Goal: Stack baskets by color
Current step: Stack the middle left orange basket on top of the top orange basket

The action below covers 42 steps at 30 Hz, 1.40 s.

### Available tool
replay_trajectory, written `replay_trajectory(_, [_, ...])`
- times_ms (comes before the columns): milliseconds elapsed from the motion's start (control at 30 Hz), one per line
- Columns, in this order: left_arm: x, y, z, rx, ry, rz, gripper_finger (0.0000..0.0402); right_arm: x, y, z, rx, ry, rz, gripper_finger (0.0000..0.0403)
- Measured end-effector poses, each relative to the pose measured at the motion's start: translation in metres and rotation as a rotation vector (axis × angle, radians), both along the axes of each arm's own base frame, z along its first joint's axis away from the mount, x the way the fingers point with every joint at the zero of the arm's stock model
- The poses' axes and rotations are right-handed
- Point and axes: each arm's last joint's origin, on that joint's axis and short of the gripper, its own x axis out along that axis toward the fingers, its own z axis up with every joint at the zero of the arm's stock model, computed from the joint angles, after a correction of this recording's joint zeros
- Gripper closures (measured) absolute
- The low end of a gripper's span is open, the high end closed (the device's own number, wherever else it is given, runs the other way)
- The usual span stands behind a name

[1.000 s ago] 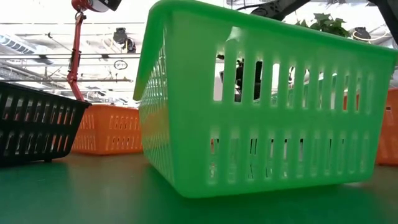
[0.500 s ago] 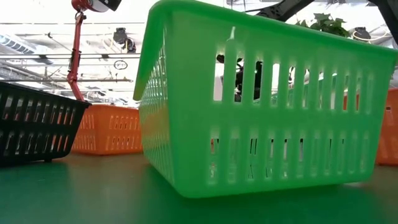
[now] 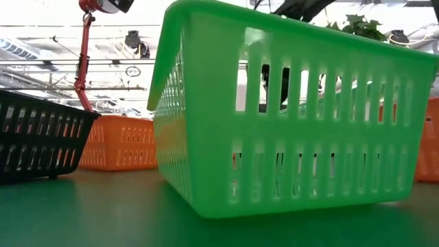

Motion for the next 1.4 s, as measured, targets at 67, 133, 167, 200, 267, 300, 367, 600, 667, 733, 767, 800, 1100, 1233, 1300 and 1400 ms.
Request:
replay_trajectory(67, [0.0, 0.0, 0.0, -0.02, 0.002, 0.011, 0.0364, -0.005, 0.012, 0.013, 0.014, -0.047, -0.044, 0.0253])
replay_trajectory(133, [0.0, -0.001, 0.0, -0.043, 0.005, 0.023, 0.0364, -0.009, 0.027, 0.025, 0.044, -0.097, -0.082, 0.0253])
replay_trajectory(167, [0.002, -0.002, -0.001, -0.052, 0.008, 0.026, 0.0364, -0.011, 0.035, 0.031, 0.066, -0.126, -0.093, 0.0254])
replay_trajectory(200, [0.003, -0.004, -0.002, -0.059, 0.009, 0.025, 0.0364, -0.013, 0.044, 0.035, 0.079, -0.161, -0.098, 0.0256])
replay_trajectory(267, [0.007, -0.009, -0.004, -0.075, 0.02, 0.014, 0.0364, -0.017, 0.064, 0.038, 0.103, -0.226, -0.08, 0.0258])
replay_trajectory(300, [0.01, -0.013, -0.006, -0.083, 0.021, 0.007, 0.0364, -0.019, 0.074, 0.038, 0.105, -0.259, -0.06, 0.0258])
replay_trajectory(367, [0.018, -0.022, -0.01, -0.09, 0.018, 0.004, 0.0364, -0.024, 0.094, 0.036, 0.113, -0.329, -0.008, 0.0258])
replay_trajectory(600, [0.053, -0.048, -0.036, -0.137, 0.057, 0.006, 0.0364, -0.05, 0.147, 0.022, 0.119, -0.532, 0.114, 0.0259])
replay_trajectory(667, [0.06, -0.056, -0.044, -0.143, 0.083, 0.019, 0.0364, -0.058, 0.155, 0.018, 0.102, -0.564, 0.12, 0.0259])
replay_trajectory(733, [0.063, -0.064, -0.052, -0.148, 0.112, 0.053, 0.0364, -0.065, 0.159, 0.015, 0.08, -0.603, 0.111, 0.0259])
replay_trajectory(767, [0.064, -0.068, -0.057, -0.151, 0.123, 0.078, 0.0364, -0.067, 0.16, 0.014, 0.069, -0.619, 0.115, 0.0259])
replay_trajectory(800, [0.065, -0.072, -0.061, -0.157, 0.136, 0.103, 0.0364, -0.069, 0.161, 0.013, 0.068, -0.63, 0.125, 0.0259])
replay_trajectory(1100, [0.076, -0.101, -0.108, -0.145, 0.22, 0.331, 0.0345, -0.077, 0.165, 0.014, 0.085, -0.67, 0.133, 0.0259])
replay_trajectory(1233, [0.082, -0.105, -0.131, -0.074, 0.239, 0.408, 0.0289, -0.077, 0.165, 0.014, 0.091, -0.667, 0.128, 0.0259])
replay_trajectory(1300, [0.083, -0.104, -0.138, -0.058, 0.249, 0.454, 0.0258, -0.077, 0.167, 0.014, 0.094, -0.665, 0.135, 0.0259])
replay_trajectory(1400, [0.085, -0.1, -0.145, -0.065, 0.257, 0.528, 0.0222, -0.078, 0.17, 0.013, 0.089, -0.645, 0.165, 0.0259])
